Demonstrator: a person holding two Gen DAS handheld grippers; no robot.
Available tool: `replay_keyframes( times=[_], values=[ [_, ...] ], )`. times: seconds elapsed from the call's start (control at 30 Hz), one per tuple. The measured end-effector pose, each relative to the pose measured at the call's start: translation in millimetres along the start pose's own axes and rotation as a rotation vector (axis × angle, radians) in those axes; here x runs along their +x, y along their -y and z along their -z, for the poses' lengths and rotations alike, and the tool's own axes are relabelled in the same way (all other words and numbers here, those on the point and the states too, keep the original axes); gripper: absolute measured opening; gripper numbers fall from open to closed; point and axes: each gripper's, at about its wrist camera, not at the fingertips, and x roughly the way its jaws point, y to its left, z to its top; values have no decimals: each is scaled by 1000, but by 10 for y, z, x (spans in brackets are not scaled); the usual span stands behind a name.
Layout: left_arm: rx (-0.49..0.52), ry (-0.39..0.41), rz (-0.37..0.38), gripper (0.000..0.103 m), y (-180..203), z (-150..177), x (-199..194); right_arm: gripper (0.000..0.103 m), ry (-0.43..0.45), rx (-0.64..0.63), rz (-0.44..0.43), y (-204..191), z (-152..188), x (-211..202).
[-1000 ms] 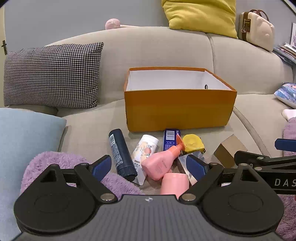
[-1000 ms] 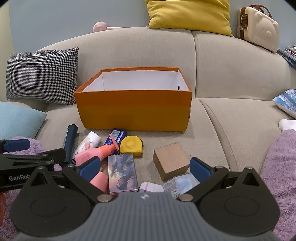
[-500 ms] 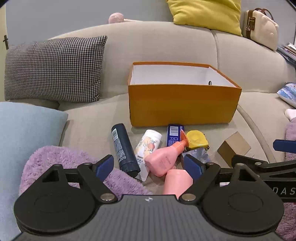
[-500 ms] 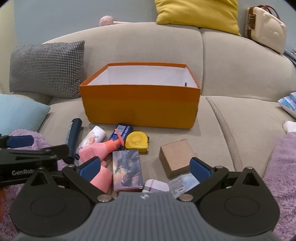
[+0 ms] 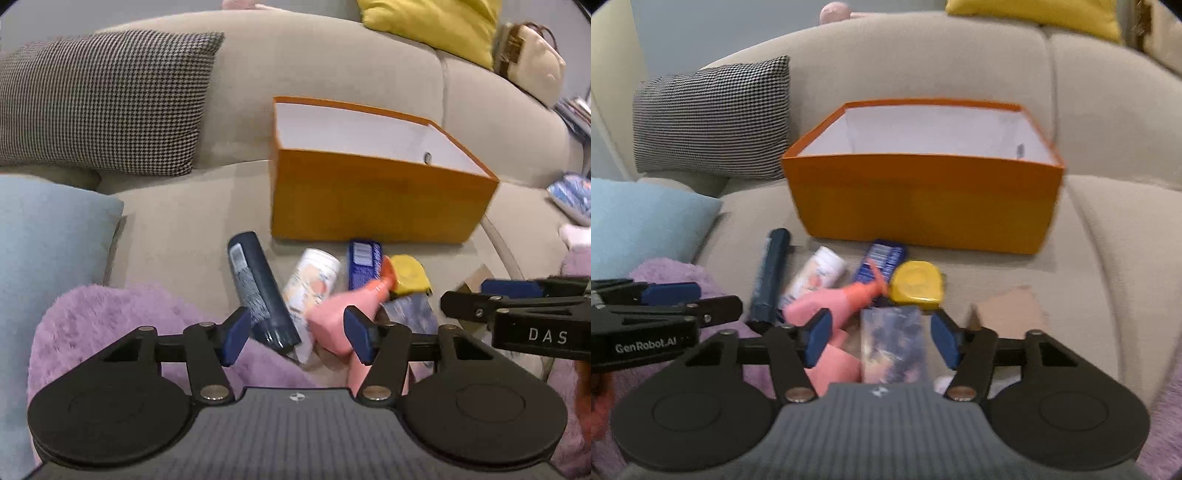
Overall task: Organize rigid objects
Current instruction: 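Grasp the dark blue deodorant can with the left tool while the right tool grasps the white floral container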
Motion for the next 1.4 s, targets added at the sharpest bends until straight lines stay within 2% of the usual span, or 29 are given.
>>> replay_keyframes(
  times=[0.07,0.17,0.3,0.43,0.6,0.73,0.87,0.97,1.13,1.27,1.4],
  values=[
    [-46,-25,37,62,-115,-101,83,55,-19,12,-35,-39,-104,133],
    [-116,-58,70,61,-280,-250,242,51,-51,5,-80,-144,-268,369],
    [-215,-126,80,59,-505,-404,517,42,-117,5,-113,-256,-433,724],
    [-257,-196,73,59,-629,-467,810,36,-216,37,-125,-293,-499,1097],
    [-273,-271,80,59,-660,-483,1123,36,-304,68,-143,-267,-504,1417],
    [-279,-299,85,59,-697,-491,1270,35,-344,84,-150,-273,-516,1618],
    [-287,-307,69,59,-752,-489,1374,36,-335,58,-147,-342,-524,1702],
    [-301,-310,67,59,-788,-490,1398,41,-319,17,-146,-436,-531,1752],
    [-292,-285,12,58,-851,-518,1333,33,-259,-55,-160,-562,-556,1731],
    [-344,-285,33,55,-949,-491,1352,33,-248,-48,-174,-554,-546,1766],
    [-339,-276,37,54,-933,-459,1398,46,-303,-13,-212,-535,-472,1891]
  ],
)
